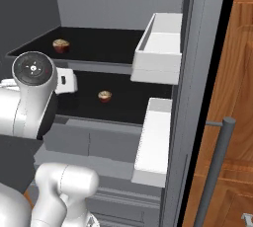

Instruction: Take the cupcakes from the fridge and place them on the empty tray on the dining counter.

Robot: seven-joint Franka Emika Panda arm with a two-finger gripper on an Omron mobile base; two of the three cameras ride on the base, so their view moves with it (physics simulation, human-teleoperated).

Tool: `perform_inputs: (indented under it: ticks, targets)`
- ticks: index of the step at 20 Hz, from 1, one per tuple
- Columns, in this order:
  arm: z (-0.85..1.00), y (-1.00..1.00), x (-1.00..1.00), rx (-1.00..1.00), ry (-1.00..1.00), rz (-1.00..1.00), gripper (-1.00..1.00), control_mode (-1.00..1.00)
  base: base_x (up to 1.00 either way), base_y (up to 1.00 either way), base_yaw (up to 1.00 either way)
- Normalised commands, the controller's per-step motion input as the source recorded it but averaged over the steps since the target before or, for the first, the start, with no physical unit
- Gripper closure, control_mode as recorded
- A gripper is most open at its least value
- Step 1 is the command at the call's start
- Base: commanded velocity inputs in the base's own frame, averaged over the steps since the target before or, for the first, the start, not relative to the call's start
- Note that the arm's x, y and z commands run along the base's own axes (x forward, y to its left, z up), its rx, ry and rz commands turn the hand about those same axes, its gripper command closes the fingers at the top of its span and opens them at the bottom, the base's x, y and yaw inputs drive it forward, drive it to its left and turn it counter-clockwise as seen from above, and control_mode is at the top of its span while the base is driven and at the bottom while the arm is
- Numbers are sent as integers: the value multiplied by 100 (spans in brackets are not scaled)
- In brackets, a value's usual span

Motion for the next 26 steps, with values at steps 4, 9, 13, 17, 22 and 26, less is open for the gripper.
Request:
perform_inputs:
  ticks: [4,9,13,17,22,26]
  targets:
    - [0,0,0,0,0,0,-100,100,16,0,0]
    - [-5,0,2,0,0,0,-100,-100,1,0,0]
    - [-42,-3,11,0,7,-4,-100,-100,0,0,0]
    - [-42,-1,16,0,9,-6,-100,-100,0,0,0]
    - [-33,-1,23,0,11,-6,-100,-100,0,0,0]
    - [-23,-12,16,0,16,-11,-100,-100,0,0,0]
